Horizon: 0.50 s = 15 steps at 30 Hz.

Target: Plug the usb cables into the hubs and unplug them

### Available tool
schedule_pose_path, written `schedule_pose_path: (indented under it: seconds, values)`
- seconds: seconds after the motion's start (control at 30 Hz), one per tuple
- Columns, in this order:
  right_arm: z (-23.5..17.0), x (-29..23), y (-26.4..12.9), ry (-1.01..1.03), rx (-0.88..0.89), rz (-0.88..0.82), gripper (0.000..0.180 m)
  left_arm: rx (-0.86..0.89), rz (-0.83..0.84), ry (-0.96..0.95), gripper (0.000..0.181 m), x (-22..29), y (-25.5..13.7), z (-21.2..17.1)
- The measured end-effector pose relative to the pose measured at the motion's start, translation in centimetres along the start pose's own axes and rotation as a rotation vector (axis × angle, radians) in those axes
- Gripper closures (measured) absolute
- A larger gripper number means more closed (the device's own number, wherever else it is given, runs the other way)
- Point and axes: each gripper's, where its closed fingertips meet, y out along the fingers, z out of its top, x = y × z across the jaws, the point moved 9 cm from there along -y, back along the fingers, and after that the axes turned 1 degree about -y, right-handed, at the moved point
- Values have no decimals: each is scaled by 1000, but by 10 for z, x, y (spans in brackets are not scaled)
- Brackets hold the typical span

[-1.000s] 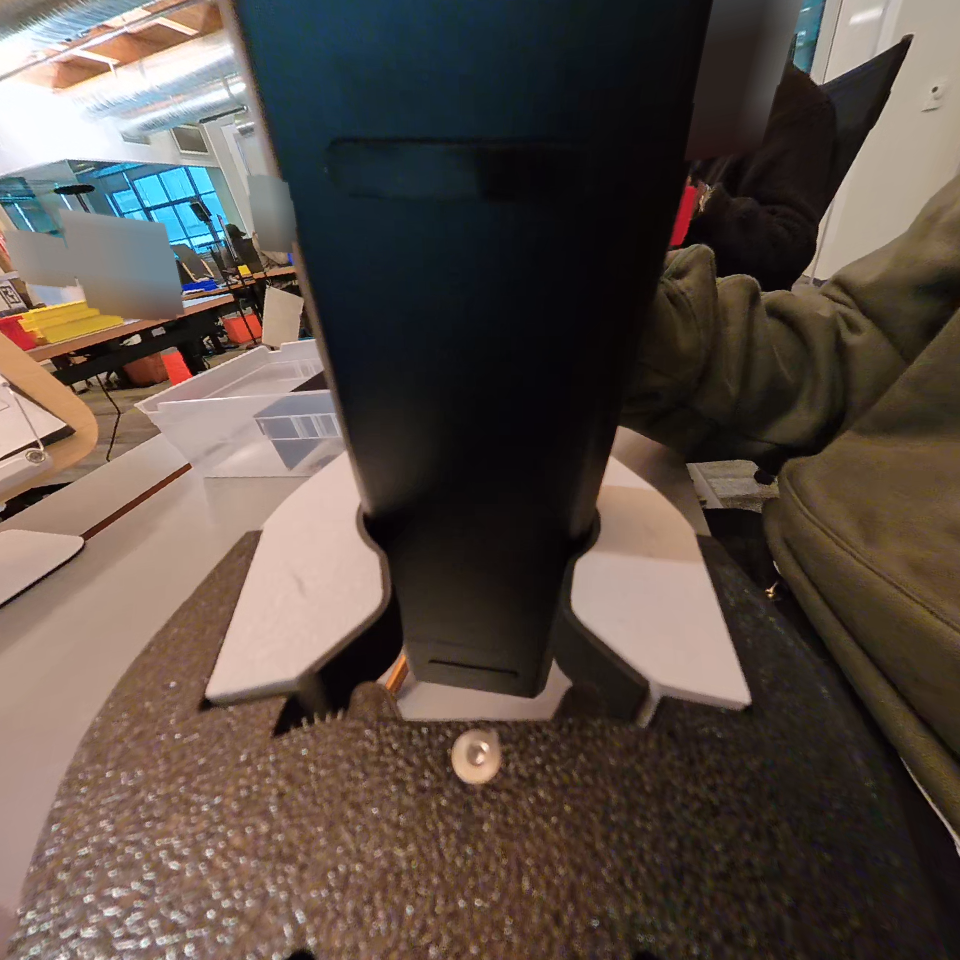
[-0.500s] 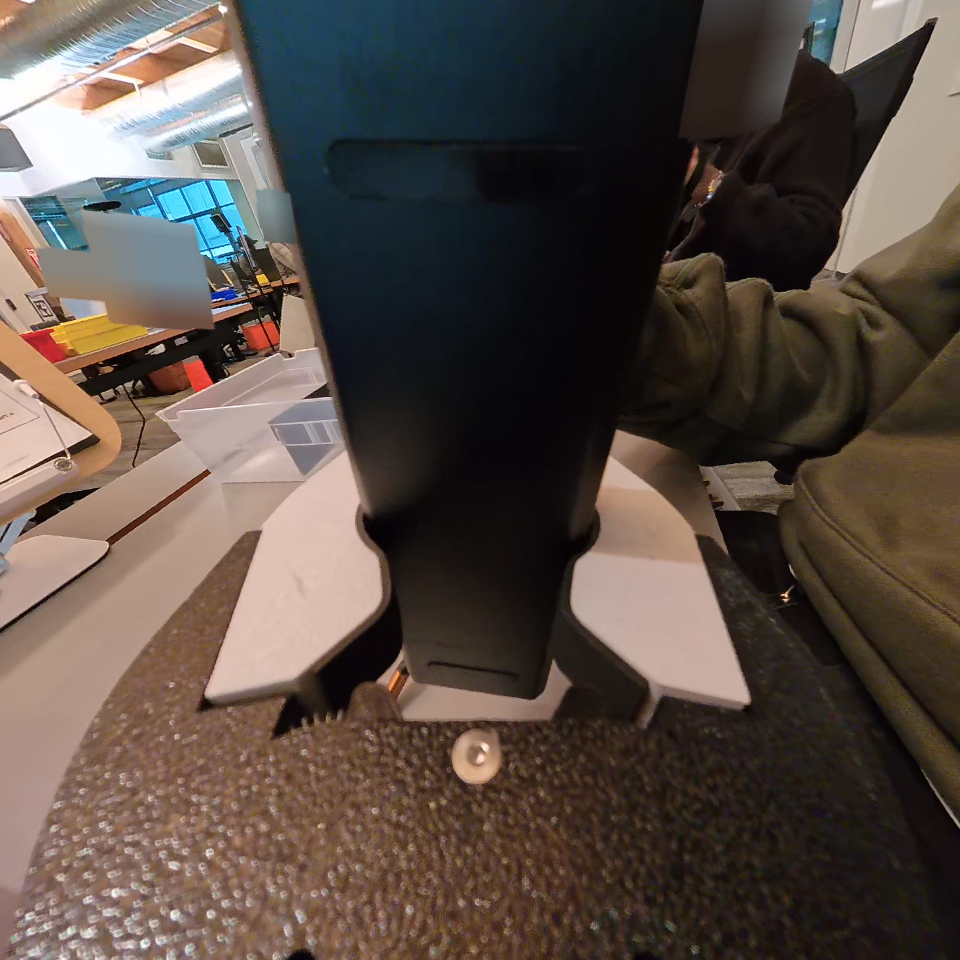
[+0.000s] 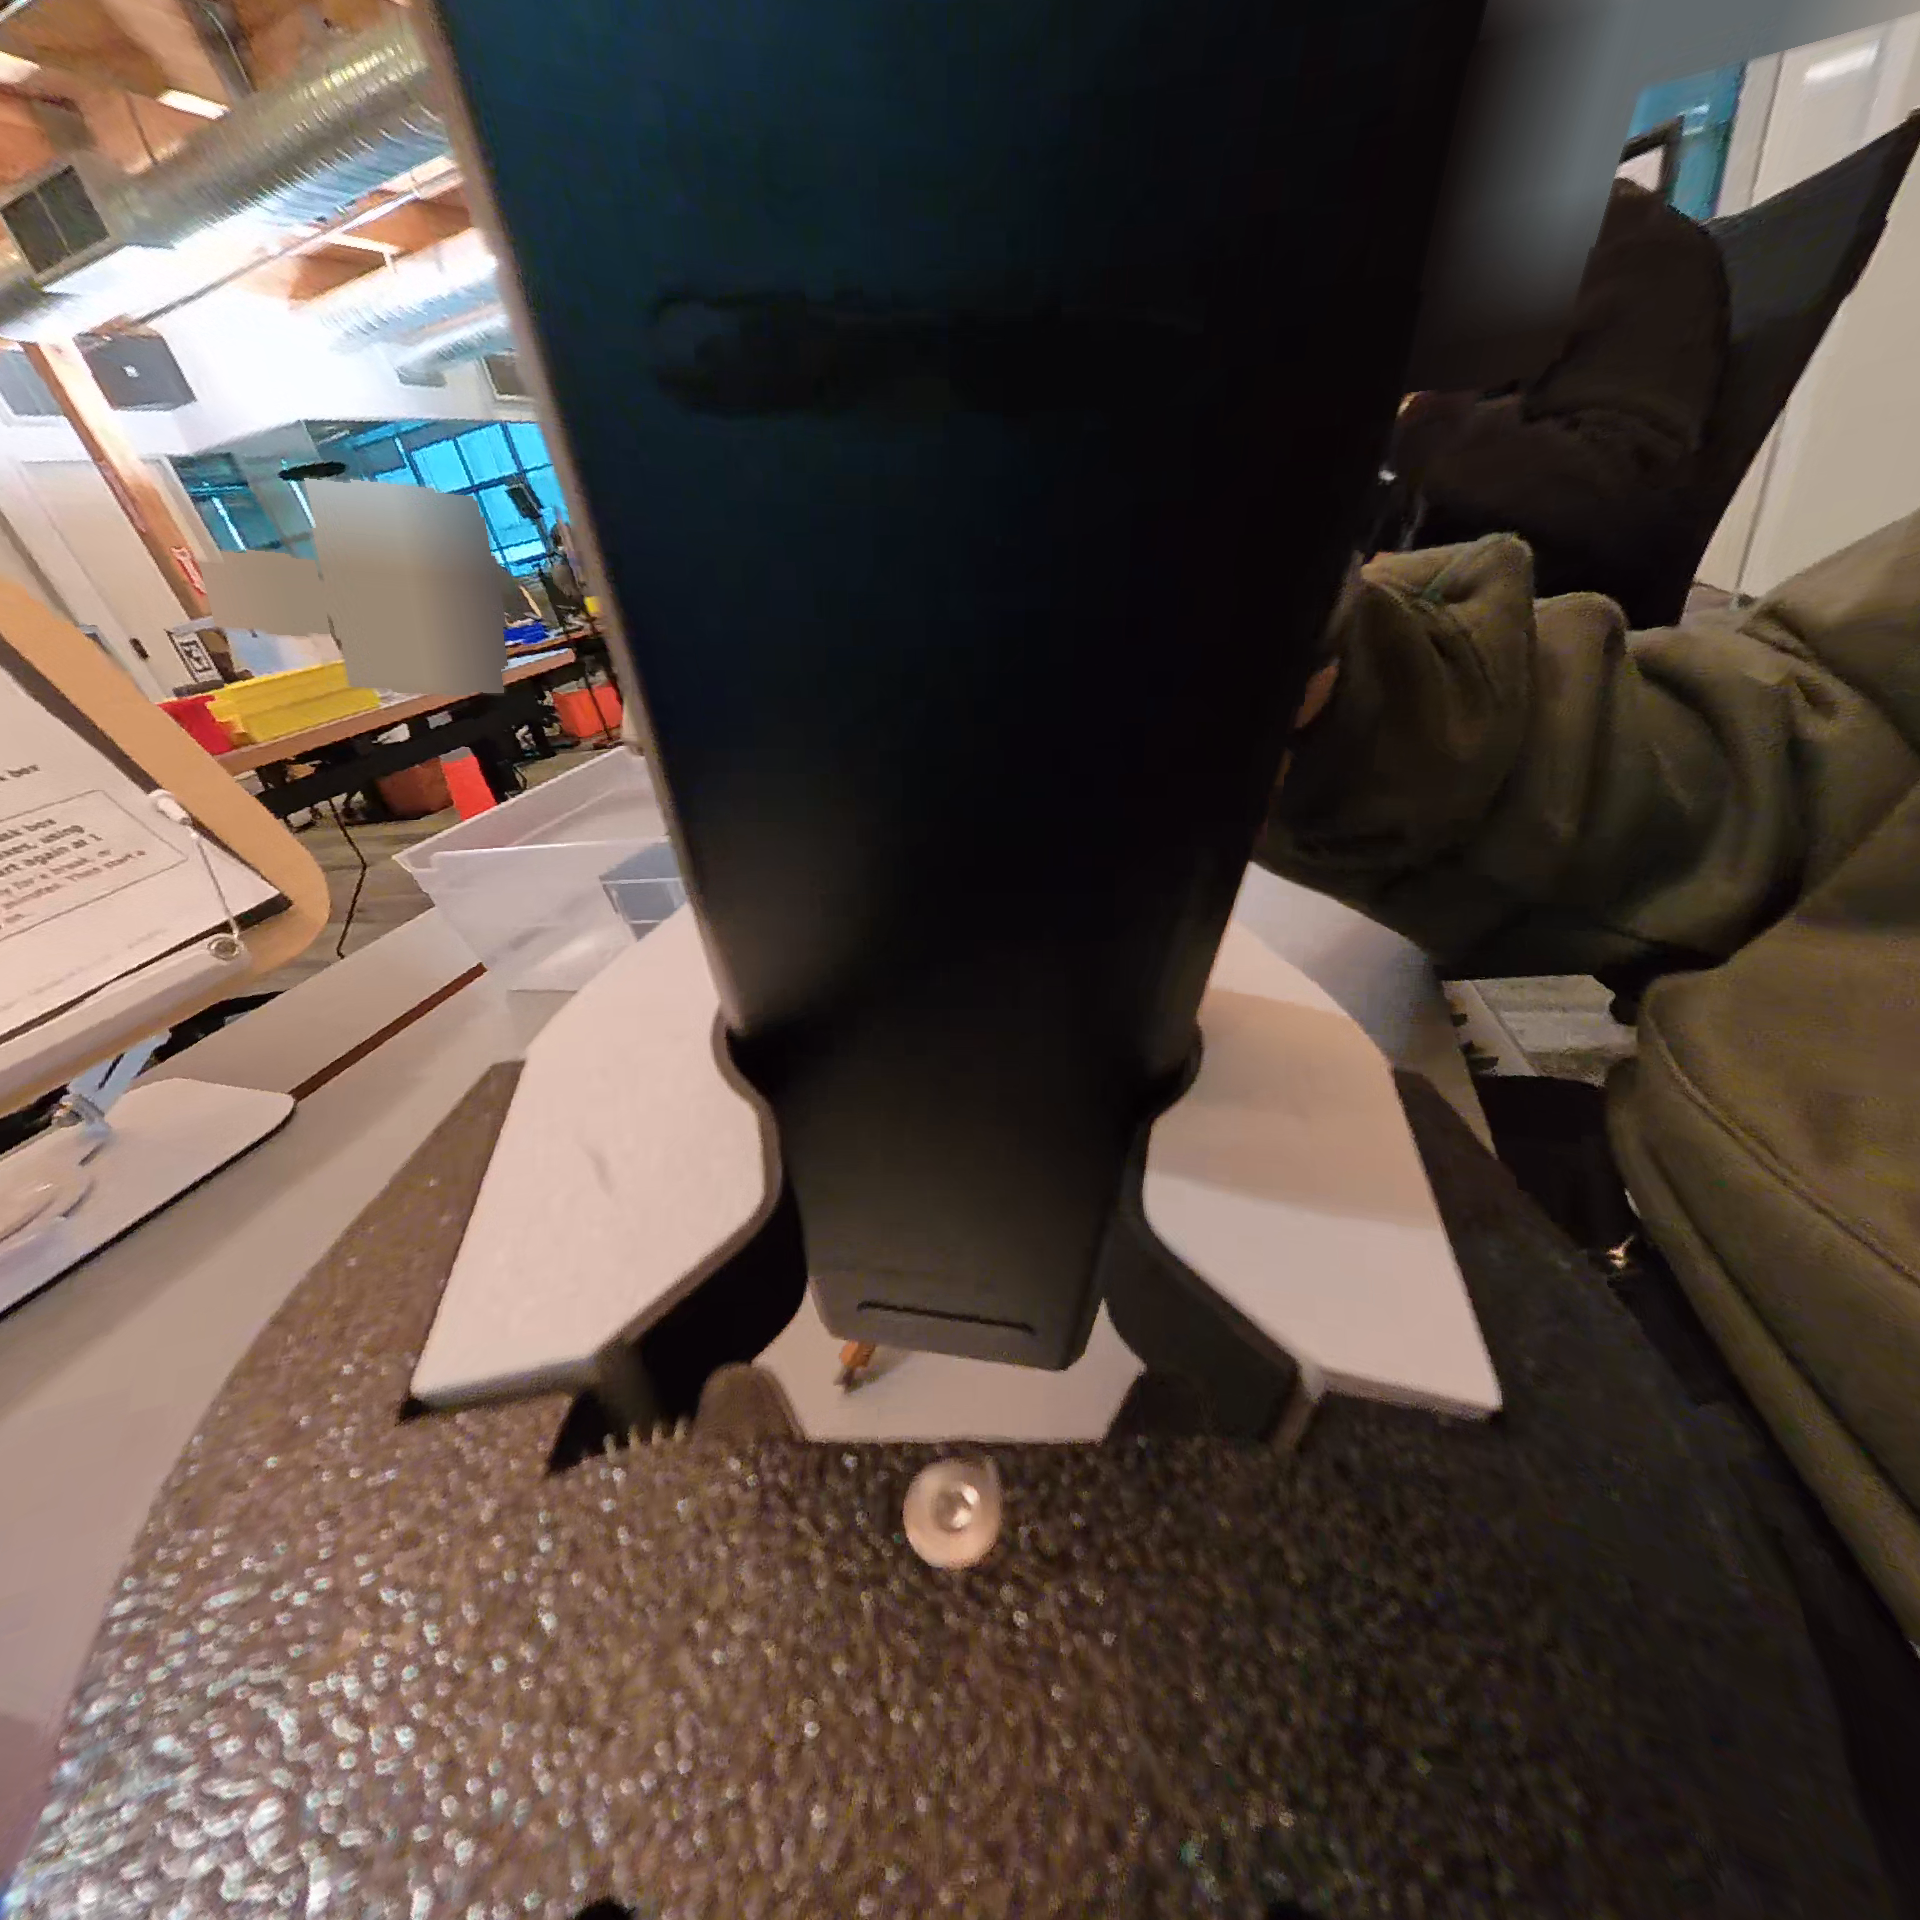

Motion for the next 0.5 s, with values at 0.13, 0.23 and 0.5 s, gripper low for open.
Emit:
schedule_pose_path:
  seconds: [0.13, 0.23, 0.5]
  values:
    - [0, 0, -2, -13, -27, 3, 173, -46, 17, 41, 109, 1, 2, 2]
    - [3, 0, -3, 1, -16, -2, 173, -8, 13, 38, 109, 2, 2, 5]
    - [5, -2, 1, 66, -9, -10, 173, 1, 2, 35, 109, 0, -2, 6]
